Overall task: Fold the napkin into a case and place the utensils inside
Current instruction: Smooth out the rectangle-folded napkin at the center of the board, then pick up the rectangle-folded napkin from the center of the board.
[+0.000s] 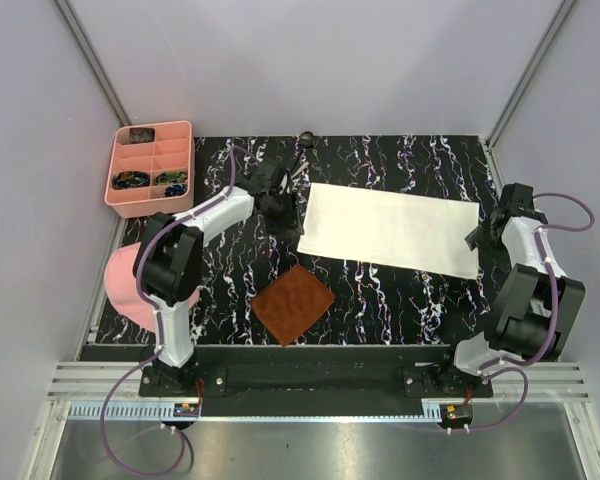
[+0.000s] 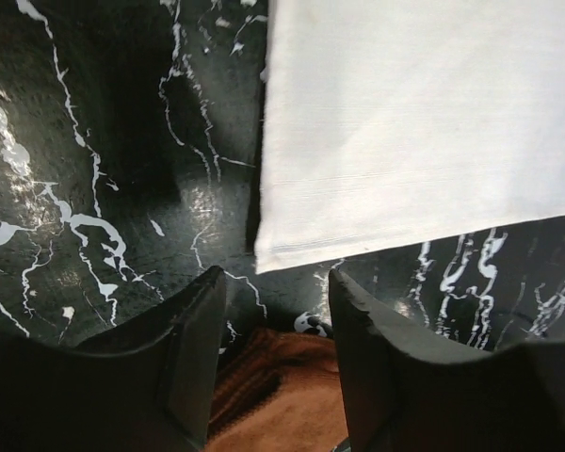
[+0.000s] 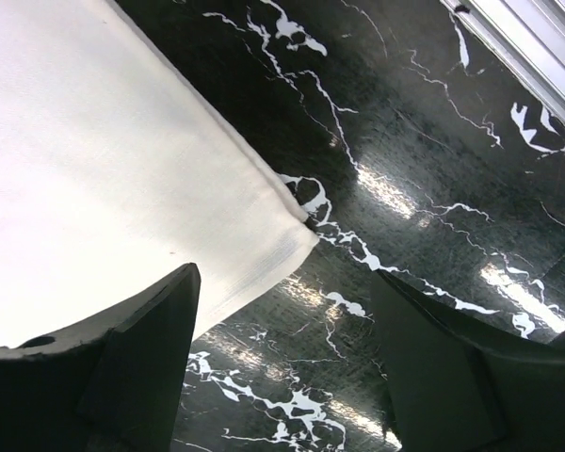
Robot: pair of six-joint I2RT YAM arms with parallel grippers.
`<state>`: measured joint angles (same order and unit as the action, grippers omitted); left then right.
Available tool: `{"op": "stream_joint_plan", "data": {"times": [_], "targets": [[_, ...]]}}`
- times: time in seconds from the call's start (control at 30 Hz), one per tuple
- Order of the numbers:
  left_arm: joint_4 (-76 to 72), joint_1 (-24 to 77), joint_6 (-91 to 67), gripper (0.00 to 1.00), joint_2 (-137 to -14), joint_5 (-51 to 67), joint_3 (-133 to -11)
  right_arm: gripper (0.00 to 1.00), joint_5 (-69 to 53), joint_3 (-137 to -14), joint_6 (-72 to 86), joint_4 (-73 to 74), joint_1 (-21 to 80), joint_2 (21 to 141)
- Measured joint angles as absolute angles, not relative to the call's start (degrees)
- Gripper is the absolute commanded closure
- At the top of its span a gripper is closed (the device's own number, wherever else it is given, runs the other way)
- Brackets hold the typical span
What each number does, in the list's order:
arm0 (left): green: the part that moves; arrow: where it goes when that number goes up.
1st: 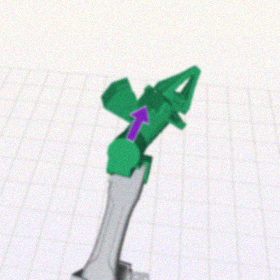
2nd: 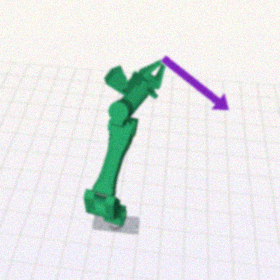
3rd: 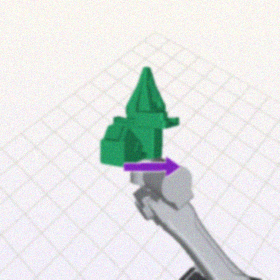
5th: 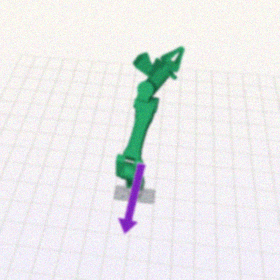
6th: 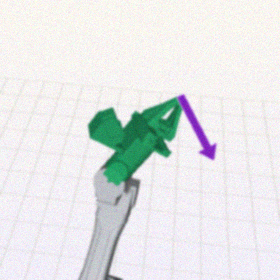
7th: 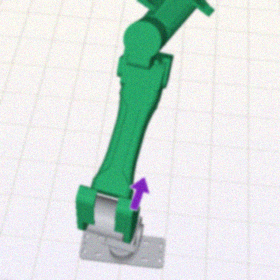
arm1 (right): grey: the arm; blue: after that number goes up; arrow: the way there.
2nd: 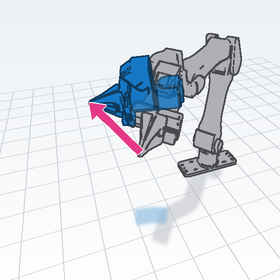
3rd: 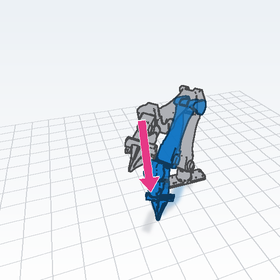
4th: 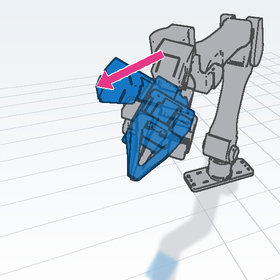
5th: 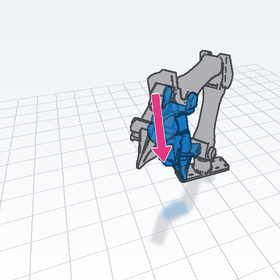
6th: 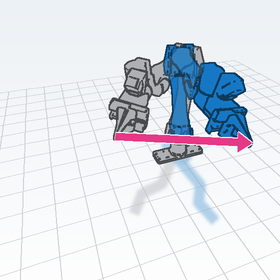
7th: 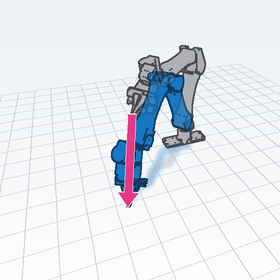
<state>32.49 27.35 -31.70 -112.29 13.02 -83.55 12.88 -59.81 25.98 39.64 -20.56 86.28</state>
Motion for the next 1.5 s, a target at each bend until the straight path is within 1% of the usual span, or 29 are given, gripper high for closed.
{"op": "stream_joint_plan", "data": {"times": [0.07,0.17,0.2,0.33,0.5,0.63,0.73,0.77,0.8,0.93,1.07,1.1,1.2,1.3,1.37,1.4,1.47,1.5], "targets": [[32.47,27.44,-31.75,0.59,-111.44,13.43,-84.40,0.21,12.32,-60.34,25.87,39.16,-20.56,86.24],[31.79,28.03,-32.03,0.61,-111.50,15.38,-86.35,0.18,10.61,-60.60,25.93,37.15,-20.56,86.85],[31.68,28.32,-32.01,0.62,-111.74,16.08,-86.94,0.14,10.04,-60.93,25.87,36.75,-20.56,87.46],[30.37,29.63,-32.21,0.64,-114.50,18.63,-90.89,0.14,8.78,-64.01,23.79,33.95,-20.56,92.75],[30.15,30.04,-32.64,0.64,-116.75,20.49,-91.74,0.15,6.85,-67.16,19.25,30.22,-20.56,99.33],[30.33,29.93,-32.36,0.64,-116.73,21.12,-91.74,0.20,5.15,-71.31,15.53,28.67,-20.56,105.27],[30.57,29.63,-31.88,0.64,-116.73,21.69,-91.66,0.28,3.20,-73.65,12.97,27.24,-20.56,108.77],[30.55,29.52,-31.73,0.64,-116.73,21.85,-91.66,0.33,2.81,-73.95,12.45,26.83,-20.56,109.45],[30.52,29.41,-31.62,0.64,-116.73,22.09,-91.53,0.36,2.20,-74.37,11.86,26.61,-20.56,110.26],[30.85,28.84,-31.46,0.64,-116.71,22.81,-91.33,0.37,0.80,-75.81,10.48,26.28,-20.56,112.31],[30.76,28.16,-31.53,0.64,-116.71,23.79,-91.33,0.44,1.52,-76.40,9.85,26.26,-19.99,112.90],[30.70,27.99,-31.55,0.64,-116.71,24.08,-91.35,0.50,2.13,-76.51,9.63,26.35,-19.70,113.08],[29.98,27.35,-32.58,0.64,-116.71,25.89,-91.35,0.61,4.95,-77.71,8.56,26.72,-18.22,114.15],[29.26,26.74,-33.61,0.64,-116.71,27.20,-91.35,0.68,6.04,-78.89,8.25,26.85,-16.91,115.07],[28.49,26.44,-34.57,0.64,-116.71,27.53,-91.35,0.72,6.57,-79.11,8.14,26.87,-16.45,115.15],[27.99,26.33,-35.05,0.65,-116.71,27.73,-91.35,0.75,6.63,-79.18,8.10,26.85,-16.34,115.20],[26.87,26.15,-36.18,0.67,-116.84,27.92,-91.50,0.87,6.52,-79.20,8.14,26.87,-16.16,115.20],[26.52,26.06,-36.82,0.68,-117.19,28.05,-92.05,0.92,6.39,-79.22,8.03,26.87,-16.16,115.20]]}}
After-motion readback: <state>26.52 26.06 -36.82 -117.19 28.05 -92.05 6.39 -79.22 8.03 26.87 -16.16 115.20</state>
